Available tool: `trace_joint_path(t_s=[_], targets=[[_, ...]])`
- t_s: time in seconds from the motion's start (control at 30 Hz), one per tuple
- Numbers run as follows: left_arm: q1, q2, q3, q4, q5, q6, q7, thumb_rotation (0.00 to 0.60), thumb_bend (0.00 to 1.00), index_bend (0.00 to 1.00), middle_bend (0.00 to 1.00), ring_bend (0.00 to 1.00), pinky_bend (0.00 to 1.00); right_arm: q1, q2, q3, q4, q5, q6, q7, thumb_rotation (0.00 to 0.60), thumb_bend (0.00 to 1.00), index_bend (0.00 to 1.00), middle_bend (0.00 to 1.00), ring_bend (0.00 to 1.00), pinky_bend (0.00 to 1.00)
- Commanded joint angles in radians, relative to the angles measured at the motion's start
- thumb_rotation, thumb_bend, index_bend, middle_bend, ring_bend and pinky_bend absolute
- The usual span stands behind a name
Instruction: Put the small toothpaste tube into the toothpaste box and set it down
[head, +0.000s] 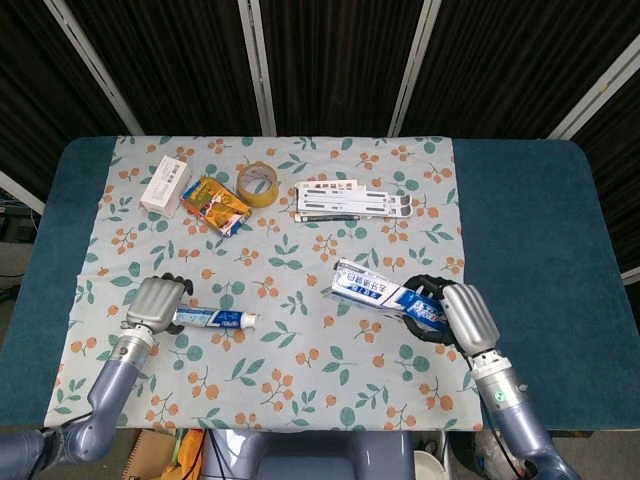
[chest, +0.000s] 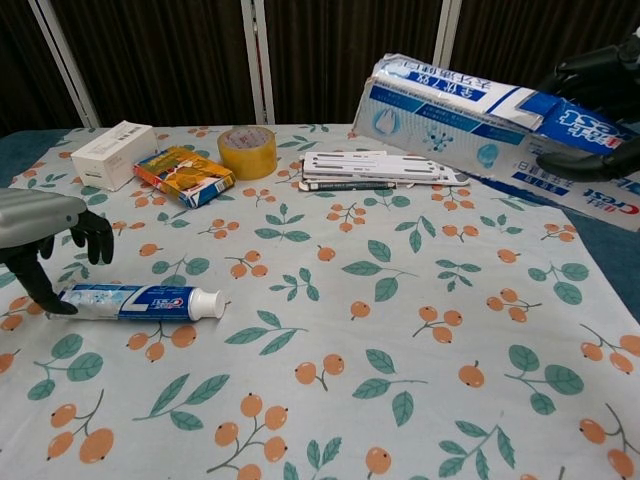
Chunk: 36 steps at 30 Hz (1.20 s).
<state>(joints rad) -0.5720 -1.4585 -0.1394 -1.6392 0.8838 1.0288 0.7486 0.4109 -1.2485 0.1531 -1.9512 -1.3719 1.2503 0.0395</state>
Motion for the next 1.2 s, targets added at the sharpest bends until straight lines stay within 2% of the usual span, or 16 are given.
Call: trace_joint_path(t_s=[0.03,0.17,0.27,0.4,0.5,0.63,0.83,1.2], targets=[[-0.018,-0.030,0.006,0.023,-0.003,-0.002,0.003,0.600,0.10,0.39,0.38,0.28,0.42,0.000,-0.002,0.001,0.001,0.001,0.000,0.002,0.600,0.34,0.44,0.50,0.47,0.50],[-0.032,-0.057,0.014,0.041,-0.004,-0.003,0.006,0.600,0.13,0.43,0.43,0.33,0.45,0.000,-0.004,0.004,0.002,0.003,-0.002,0.007,0.600,0.34,0.45,0.50,0.47,0.50],[-0.040,-0.074,0.023,0.054,0.000,-0.003,0.005,0.600,0.18,0.50,0.51,0.40,0.51,-0.001,-0.004,0.005,0.000,0.000,-0.001,0.010,0.600,0.34,0.45,0.50,0.47,0.50],[-0.047,-0.091,0.039,0.069,0.016,0.003,0.009,0.600,0.34,0.65,0.66,0.55,0.63,-0.002,-0.001,0.008,-0.002,0.000,0.001,0.015,0.600,0.34,0.45,0.50,0.47,0.50],[-0.049,-0.091,0.050,0.072,0.043,0.019,0.012,0.600,0.39,0.68,0.70,0.59,0.66,-0.004,0.003,0.010,-0.005,0.002,0.002,0.020,0.600,0.34,0.45,0.50,0.47,0.50],[-0.053,-0.069,0.054,0.057,0.108,0.045,0.001,0.600,0.41,0.68,0.70,0.59,0.66,-0.006,0.008,0.017,-0.012,0.002,0.006,0.028,0.600,0.34,0.45,0.50,0.47,0.50],[-0.076,0.006,0.013,0.000,0.208,0.091,-0.025,0.600,0.41,0.68,0.70,0.59,0.66,-0.009,0.017,0.022,-0.026,-0.003,0.012,0.038,0.600,0.34,0.45,0.50,0.47,0.50],[-0.159,0.201,-0.099,-0.114,0.292,0.088,0.001,0.600,0.41,0.69,0.70,0.59,0.66,-0.022,0.047,0.030,-0.034,0.002,0.026,0.044,0.600,0.34,0.45,0.50,0.47,0.50]])
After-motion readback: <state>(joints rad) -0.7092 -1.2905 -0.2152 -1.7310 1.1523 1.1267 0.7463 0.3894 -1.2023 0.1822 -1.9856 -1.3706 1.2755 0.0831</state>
